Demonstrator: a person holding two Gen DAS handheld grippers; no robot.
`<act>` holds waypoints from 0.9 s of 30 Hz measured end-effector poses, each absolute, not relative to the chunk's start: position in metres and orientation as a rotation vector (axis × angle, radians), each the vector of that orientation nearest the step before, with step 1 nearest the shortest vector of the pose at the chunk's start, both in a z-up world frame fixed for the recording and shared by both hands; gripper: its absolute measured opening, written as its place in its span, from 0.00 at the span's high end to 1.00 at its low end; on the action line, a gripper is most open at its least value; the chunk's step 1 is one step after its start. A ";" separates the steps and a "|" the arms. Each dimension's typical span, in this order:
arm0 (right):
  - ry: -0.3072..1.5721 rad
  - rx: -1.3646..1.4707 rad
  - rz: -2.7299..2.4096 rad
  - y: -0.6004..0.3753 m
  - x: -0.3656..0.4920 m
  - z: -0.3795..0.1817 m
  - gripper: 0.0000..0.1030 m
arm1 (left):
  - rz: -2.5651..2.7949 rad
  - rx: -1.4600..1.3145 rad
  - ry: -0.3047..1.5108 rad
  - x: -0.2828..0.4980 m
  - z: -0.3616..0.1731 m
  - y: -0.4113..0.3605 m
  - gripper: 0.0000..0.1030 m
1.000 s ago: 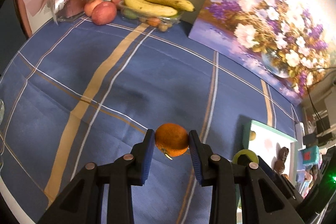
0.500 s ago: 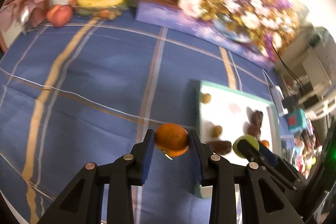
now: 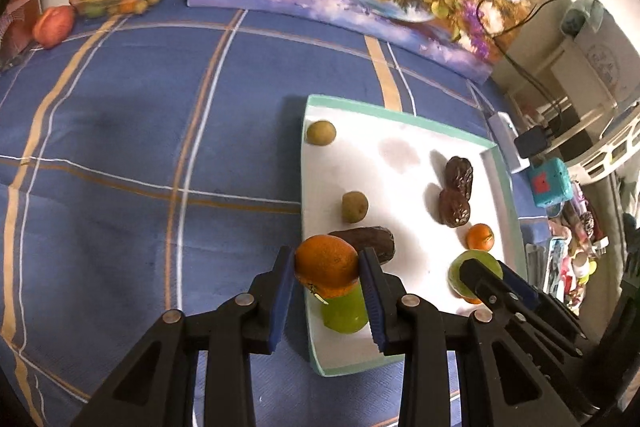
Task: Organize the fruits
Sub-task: 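Carry the orange and the green pear over the white tray with both tools, then lower the orange and pear into the tray and open both tools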
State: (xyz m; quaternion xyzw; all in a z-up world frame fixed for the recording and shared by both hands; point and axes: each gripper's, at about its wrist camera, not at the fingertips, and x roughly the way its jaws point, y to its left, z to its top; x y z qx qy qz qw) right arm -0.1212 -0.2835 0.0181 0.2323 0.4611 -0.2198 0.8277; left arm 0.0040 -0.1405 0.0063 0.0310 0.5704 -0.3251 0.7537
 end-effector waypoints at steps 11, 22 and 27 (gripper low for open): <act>1.024 0.534 -0.456 -0.296 -0.125 -0.005 0.61 | -0.692 0.105 1.267 0.005 -0.009 -0.156 0.66; 1.064 0.563 -0.457 -0.302 -0.127 -0.021 0.61 | -0.673 0.108 1.271 0.007 -0.011 -0.159 0.60; 1.068 0.565 -0.460 -0.301 -0.128 -0.021 0.61 | -0.658 0.130 1.260 0.006 -0.005 -0.153 0.50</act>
